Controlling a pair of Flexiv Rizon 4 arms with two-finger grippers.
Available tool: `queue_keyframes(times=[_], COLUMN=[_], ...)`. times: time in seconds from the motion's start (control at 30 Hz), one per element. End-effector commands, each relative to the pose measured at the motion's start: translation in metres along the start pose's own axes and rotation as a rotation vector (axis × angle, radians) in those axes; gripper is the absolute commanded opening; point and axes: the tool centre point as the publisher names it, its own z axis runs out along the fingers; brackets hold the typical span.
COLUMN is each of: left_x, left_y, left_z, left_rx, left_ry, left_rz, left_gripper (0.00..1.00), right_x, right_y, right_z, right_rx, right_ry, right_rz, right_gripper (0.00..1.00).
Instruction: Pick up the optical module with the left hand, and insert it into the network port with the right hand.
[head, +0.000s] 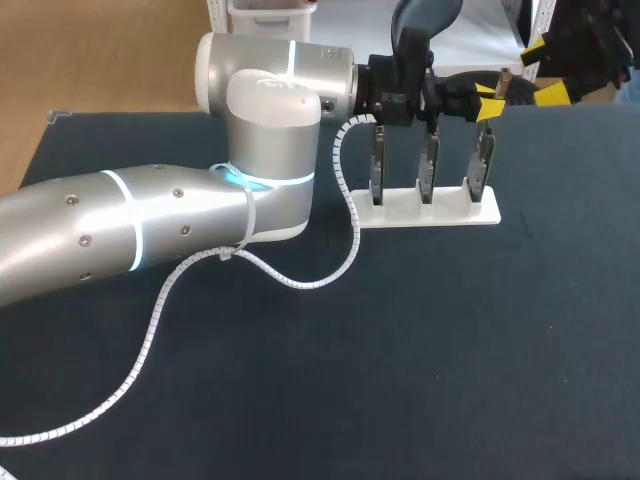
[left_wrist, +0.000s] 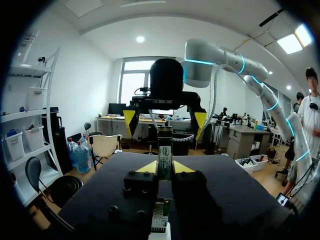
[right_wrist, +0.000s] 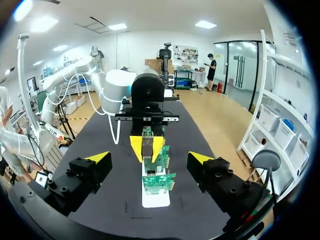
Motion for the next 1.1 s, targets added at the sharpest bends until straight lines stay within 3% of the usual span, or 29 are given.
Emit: queue_keyframes(times=[0.03, 0.43, 1.1], left_x=[0.000, 0.000, 0.000], left_y=[0.000, 0.000, 0.000], left_z=[-0.001, -0.001, -0.001], left_rx=[0.000, 0.000, 0.000], left_ry=[0.001, 0.001, 0.001], left_rz=[0.000, 0.000, 0.000], left_gripper=[0.00, 0.00, 0.00], right_x=[-0.008, -0.019, -0.021], right_y=[0.005, 0.016, 0.003], right_z=[0.003, 0.022, 0.030], right_rx=[0.002, -0.026, 0.000], right_ry=[-0.002, -0.003, 0.015], right_rz=[-0.011, -0.036, -0.018], right_gripper=[1.00, 1.00, 1.00])
